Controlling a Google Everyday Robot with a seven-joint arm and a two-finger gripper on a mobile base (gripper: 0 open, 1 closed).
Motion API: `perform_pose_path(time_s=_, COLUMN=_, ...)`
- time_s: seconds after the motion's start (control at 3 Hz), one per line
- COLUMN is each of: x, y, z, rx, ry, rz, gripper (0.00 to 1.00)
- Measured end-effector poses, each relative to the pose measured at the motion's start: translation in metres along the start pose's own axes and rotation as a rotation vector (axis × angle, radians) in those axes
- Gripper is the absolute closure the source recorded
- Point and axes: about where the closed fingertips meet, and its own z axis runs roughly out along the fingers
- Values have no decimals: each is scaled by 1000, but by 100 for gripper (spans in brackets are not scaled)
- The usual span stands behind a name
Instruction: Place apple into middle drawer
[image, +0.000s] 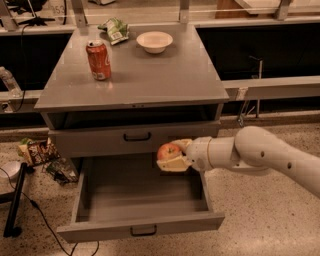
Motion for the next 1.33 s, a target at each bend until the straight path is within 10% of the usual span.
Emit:
perform_pose_path(time_s=0.67, x=117, y=25, z=94, rx=-157, ry=0, rz=104, gripper=100)
perform_pose_path(time_s=1.33, x=176, y=17, z=164, rx=-180, ry=56, rz=-38, gripper=100)
